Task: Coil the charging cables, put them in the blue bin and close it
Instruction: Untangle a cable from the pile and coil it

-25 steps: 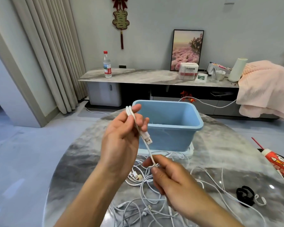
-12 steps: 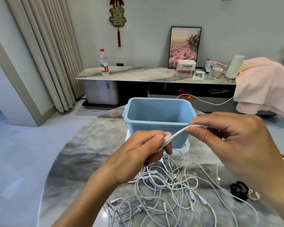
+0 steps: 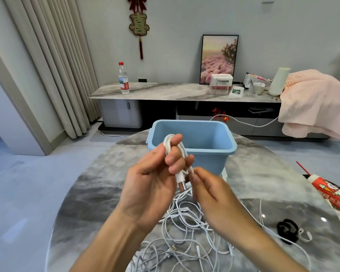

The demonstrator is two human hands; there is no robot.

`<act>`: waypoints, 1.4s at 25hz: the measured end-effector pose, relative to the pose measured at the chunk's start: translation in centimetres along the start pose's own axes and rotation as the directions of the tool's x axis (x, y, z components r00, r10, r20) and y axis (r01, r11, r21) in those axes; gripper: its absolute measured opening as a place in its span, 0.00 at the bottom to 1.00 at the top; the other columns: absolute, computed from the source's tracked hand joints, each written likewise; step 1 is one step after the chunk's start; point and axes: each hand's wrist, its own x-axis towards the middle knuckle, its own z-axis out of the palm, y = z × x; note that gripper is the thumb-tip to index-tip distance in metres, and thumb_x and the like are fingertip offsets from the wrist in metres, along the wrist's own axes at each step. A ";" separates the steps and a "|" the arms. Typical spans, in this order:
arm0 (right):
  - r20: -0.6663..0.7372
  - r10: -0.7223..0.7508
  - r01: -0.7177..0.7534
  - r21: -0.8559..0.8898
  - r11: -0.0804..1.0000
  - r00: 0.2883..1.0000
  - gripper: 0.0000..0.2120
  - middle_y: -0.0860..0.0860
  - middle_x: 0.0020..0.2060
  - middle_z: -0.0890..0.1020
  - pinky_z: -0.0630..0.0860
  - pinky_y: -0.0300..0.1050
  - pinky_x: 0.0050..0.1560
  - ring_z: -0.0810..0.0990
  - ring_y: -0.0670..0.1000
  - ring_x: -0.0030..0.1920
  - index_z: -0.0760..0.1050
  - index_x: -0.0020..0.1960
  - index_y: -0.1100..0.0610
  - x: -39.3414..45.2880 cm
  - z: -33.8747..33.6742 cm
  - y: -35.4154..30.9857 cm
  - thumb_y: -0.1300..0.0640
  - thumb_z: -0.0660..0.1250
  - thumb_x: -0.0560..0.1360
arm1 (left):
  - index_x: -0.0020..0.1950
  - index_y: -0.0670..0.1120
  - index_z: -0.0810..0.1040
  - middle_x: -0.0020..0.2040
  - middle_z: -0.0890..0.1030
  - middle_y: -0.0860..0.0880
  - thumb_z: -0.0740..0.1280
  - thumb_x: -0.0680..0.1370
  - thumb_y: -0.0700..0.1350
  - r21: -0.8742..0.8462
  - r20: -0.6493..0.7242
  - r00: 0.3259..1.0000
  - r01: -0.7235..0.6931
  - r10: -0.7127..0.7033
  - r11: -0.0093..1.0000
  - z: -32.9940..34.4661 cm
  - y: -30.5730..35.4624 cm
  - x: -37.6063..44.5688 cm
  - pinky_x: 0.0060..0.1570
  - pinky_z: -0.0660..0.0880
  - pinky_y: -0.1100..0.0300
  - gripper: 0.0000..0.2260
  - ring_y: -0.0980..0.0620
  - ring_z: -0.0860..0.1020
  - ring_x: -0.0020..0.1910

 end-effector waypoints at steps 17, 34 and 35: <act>0.113 -0.468 0.418 -0.661 0.623 0.876 0.14 0.45 0.36 0.80 0.76 0.51 0.27 0.79 0.52 0.34 0.74 0.53 0.52 -0.5 -5.2 -2.4 0.44 0.57 0.81 | 0.39 0.39 0.67 0.30 0.64 0.50 0.57 0.81 0.46 0.872 0.087 0.994 -0.043 -0.068 0.487 0.0 -0.8 -0.3 0.29 0.63 0.65 0.14 0.54 0.63 0.28; -0.052 -0.568 0.426 -0.605 0.673 0.822 0.24 0.50 0.32 0.73 0.70 0.48 0.29 0.71 0.52 0.30 0.74 0.38 0.59 -0.8 -0.9 -0.4 0.44 0.54 0.83 | 0.38 0.42 0.76 0.27 0.71 0.49 0.62 0.81 0.56 0.917 -0.127 0.877 -0.074 0.464 0.391 -0.1 -1.6 -0.3 0.28 0.66 0.56 0.19 0.52 0.69 0.27; -0.111 -0.506 0.379 -0.533 0.757 0.855 0.23 0.48 0.31 0.73 0.69 0.48 0.30 0.71 0.50 0.30 0.73 0.38 0.57 -0.9 -0.8 -0.2 0.43 0.55 0.83 | 0.40 0.43 0.77 0.30 0.75 0.51 0.61 0.79 0.57 0.908 -0.100 0.910 -0.082 0.403 0.410 -0.2 -1.4 -0.3 0.33 0.69 0.55 0.19 0.53 0.72 0.31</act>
